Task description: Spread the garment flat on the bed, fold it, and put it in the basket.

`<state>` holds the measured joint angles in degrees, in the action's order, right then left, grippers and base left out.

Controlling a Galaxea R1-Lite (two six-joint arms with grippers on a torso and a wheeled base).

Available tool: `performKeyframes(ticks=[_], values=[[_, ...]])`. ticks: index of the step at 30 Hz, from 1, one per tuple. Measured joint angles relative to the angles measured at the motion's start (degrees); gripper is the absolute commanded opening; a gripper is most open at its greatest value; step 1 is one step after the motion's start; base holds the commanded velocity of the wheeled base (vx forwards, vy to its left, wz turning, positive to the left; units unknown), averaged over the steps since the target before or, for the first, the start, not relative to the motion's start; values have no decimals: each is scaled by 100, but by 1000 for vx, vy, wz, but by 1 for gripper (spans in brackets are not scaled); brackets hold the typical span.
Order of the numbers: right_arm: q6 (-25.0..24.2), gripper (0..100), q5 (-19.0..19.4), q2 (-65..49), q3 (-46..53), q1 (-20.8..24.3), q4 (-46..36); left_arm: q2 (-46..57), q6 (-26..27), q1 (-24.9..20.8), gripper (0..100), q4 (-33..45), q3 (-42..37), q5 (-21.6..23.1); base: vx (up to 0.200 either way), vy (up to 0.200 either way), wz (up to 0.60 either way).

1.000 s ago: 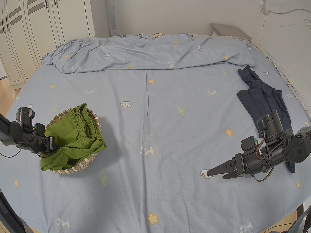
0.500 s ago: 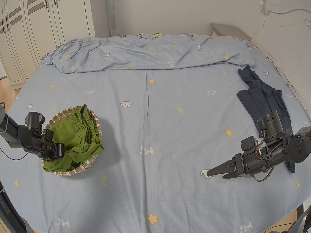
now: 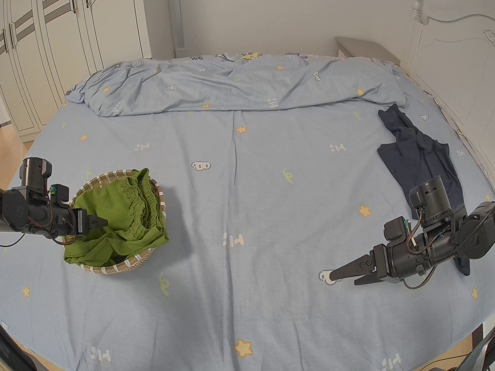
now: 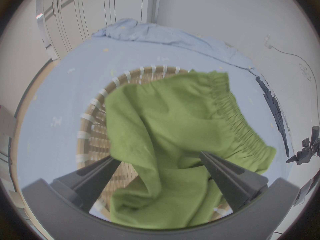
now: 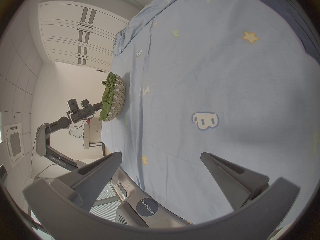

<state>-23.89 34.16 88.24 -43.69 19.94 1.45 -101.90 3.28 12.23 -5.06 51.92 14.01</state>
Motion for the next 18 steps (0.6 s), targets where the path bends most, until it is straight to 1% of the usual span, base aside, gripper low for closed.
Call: performKeyframes(ticks=[4, 11, 15, 18], values=[[11, 100, 2, 0, 6, 0, 5, 438, 46, 23, 100, 9, -112, -165, 0, 0, 0], [39, 100, -11, -20, 26, -7, 11, 1213, 219, 26, 100, 28, -336, -218, 0, 0, 0], [138, 100, -167, -163, 50, -22, 10, 1770, 184, -82, 100, 33, -506, -216, 0, 0, 0], [373, 100, -416, -452, 146, -49, 10, 2252, -50, -302, 100, 39, -686, -216, 0, 0, 0]])
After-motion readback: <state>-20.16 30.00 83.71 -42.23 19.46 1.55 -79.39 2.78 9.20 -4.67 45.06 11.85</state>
